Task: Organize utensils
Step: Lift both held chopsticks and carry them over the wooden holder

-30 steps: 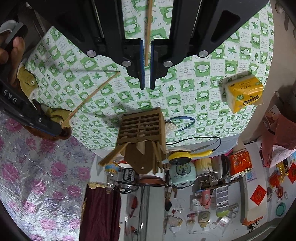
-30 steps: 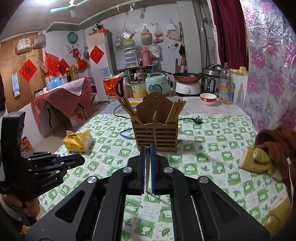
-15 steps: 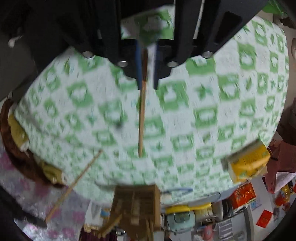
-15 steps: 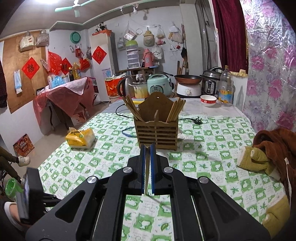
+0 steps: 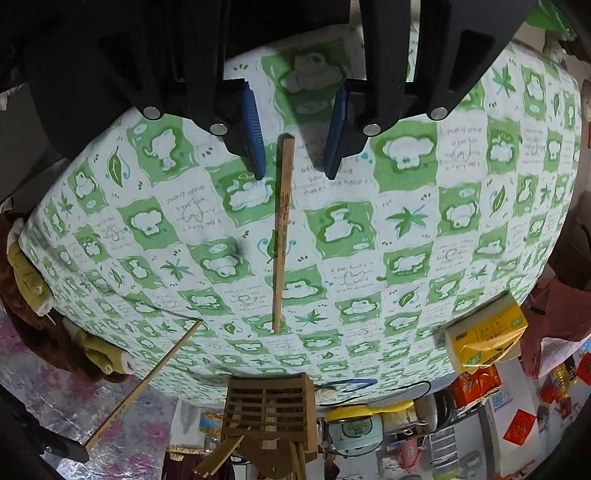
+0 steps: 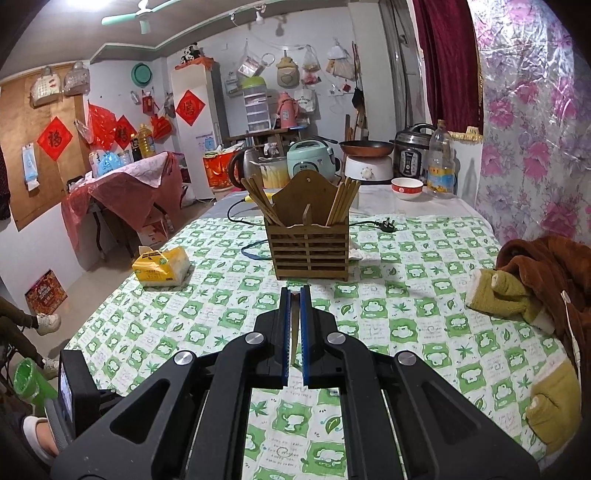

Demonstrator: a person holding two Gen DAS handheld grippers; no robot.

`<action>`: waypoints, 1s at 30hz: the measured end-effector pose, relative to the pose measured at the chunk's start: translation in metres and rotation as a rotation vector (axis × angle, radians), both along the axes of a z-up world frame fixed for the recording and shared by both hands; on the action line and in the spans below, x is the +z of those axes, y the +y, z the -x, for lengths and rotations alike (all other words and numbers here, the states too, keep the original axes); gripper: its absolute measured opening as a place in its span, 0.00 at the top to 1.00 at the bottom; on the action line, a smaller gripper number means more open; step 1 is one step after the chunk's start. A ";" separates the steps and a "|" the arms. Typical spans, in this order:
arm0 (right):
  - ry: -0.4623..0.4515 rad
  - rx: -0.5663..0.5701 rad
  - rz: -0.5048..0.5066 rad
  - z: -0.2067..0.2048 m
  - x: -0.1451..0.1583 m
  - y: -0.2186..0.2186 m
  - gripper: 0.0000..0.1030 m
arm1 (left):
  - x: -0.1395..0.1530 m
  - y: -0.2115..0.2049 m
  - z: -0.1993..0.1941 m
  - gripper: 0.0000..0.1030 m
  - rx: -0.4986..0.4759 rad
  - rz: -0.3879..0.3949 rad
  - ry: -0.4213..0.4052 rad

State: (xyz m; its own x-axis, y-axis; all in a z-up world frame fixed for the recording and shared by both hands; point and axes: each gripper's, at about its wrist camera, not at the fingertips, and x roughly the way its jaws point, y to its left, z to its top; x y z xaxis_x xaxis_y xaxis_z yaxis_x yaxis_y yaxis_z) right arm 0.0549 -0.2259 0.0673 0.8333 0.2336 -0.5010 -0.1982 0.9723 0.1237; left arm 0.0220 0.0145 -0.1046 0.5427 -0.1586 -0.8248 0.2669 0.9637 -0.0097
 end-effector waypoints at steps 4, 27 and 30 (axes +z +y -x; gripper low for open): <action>-0.001 0.001 -0.001 0.000 0.000 0.000 0.94 | -0.001 -0.001 0.003 0.69 -0.001 -0.004 -0.024; -0.014 0.001 -0.016 0.006 0.006 -0.001 0.94 | 0.083 -0.008 -0.028 0.95 -0.061 -0.011 -0.128; -0.021 0.007 -0.017 0.005 0.008 0.002 0.94 | 0.088 -0.011 -0.032 0.95 -0.077 0.008 -0.114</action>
State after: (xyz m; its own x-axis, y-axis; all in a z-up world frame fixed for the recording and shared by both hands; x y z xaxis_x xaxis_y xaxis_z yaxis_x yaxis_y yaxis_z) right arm 0.0497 -0.2240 0.0752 0.8417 0.2484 -0.4795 -0.2081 0.9685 0.1364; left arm 0.0542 0.0033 -0.0165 0.6189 -0.2094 -0.7570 0.3399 0.9403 0.0178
